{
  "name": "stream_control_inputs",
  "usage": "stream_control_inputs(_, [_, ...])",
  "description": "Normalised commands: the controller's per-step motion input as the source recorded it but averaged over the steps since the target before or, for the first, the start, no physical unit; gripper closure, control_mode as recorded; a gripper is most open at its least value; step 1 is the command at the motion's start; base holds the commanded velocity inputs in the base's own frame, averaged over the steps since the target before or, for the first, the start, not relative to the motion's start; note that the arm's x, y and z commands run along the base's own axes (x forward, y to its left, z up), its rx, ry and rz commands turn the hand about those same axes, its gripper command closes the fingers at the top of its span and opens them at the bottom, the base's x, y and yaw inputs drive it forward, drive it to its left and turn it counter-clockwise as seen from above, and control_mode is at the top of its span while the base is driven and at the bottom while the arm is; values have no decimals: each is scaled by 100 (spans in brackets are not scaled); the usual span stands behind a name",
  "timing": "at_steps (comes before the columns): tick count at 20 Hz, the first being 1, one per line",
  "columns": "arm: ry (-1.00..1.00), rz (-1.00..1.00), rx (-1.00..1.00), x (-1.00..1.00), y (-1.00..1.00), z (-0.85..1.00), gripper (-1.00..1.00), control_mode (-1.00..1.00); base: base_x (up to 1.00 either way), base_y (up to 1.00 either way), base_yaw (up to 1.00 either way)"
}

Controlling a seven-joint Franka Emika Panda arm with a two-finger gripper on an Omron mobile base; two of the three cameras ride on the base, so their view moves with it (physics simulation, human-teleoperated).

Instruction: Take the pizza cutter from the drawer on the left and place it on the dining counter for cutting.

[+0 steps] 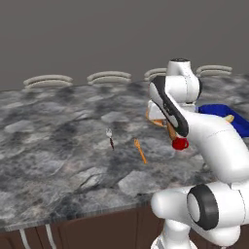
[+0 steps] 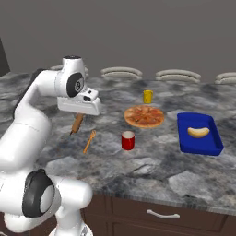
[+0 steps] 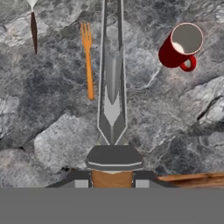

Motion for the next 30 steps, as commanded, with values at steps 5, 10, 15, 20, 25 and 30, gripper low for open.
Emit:
stream_control_inputs(5, [0, -1, 0, 100, -5, -32, 100, -100, 0, 0, 0])
stream_control_inputs(10, [0, 0, 0, 100, -8, -49, 100, -100, 0, 0, 0])
stream_control_inputs(15, [0, 0, 0, 94, -16, -65, 100, -100, 0, 0, 0])
stream_control_inputs(20, [0, 0, 0, 79, -23, -54, 100, -100, 0, 0, 0])
stream_control_inputs(25, [5, 0, 0, 70, -7, -45, 100, -100, 0, 0, 0])
stream_control_inputs(30, [6, 0, 0, 44, 0, -44, 100, -100, 0, 0, 0])
